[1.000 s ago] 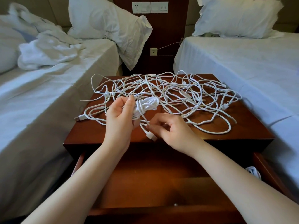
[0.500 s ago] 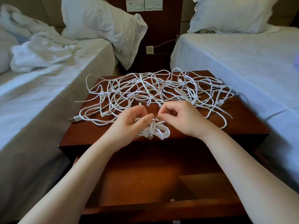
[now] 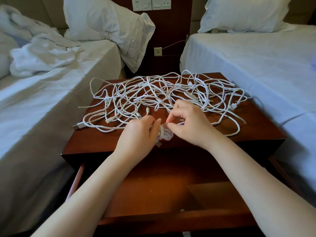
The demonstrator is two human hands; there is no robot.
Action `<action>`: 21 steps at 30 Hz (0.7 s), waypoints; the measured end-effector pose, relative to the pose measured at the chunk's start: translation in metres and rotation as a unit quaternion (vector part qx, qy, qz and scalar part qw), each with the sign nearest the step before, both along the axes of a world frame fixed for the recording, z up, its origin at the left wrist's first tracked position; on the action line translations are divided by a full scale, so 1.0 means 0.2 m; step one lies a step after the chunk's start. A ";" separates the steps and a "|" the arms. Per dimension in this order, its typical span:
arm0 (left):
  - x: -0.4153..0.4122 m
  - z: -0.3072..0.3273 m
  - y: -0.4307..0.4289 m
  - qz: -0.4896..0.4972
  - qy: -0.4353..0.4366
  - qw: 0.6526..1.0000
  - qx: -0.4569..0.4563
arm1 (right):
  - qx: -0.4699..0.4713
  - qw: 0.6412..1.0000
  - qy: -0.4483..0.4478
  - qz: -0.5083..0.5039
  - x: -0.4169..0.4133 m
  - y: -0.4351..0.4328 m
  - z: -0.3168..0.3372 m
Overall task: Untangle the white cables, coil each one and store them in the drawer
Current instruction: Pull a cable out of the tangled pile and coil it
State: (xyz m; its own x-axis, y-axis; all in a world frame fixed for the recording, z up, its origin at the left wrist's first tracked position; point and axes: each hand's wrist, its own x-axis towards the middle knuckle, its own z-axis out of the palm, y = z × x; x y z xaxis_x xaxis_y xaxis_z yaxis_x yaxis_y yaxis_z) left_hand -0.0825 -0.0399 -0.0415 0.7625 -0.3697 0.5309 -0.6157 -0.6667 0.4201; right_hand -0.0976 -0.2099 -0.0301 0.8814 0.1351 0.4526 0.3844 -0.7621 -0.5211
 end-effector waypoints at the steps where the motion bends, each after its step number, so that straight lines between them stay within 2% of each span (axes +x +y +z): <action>1: 0.00 0.00 0.00 0.006 -0.010 1.000 0.004 | -0.020 0.999 -0.022 -0.013 0.00 0.00 0.00; 4: 0.00 -0.01 -0.01 0.017 -0.029 0.999 0.013 | -0.021 0.999 -0.017 -0.020 -0.01 0.01 0.01; 8: 0.00 -0.02 0.00 0.013 -0.032 0.999 0.008 | 0.057 0.993 0.100 0.007 -0.02 0.00 0.04; 13: -0.01 -0.02 0.00 -0.013 -0.043 0.999 -0.021 | 0.180 0.970 0.161 0.032 -0.04 -0.01 0.06; 16: -0.02 -0.01 0.00 -0.016 -0.025 0.999 -0.040 | 0.211 0.964 0.155 0.045 -0.03 0.00 0.05; 21: -0.03 0.00 -0.01 -0.014 -0.017 0.999 -0.048 | 0.203 0.972 0.106 0.054 -0.02 0.00 0.03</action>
State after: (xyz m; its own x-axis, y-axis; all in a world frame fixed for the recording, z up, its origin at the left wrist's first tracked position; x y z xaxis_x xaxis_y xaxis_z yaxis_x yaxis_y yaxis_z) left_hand -0.0880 -0.0411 -0.0413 0.7335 -0.3381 0.5897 -0.6489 -0.6065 0.4594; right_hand -0.1017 -0.2099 -0.0238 0.9510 0.0796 0.2986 0.3025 -0.4377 -0.8467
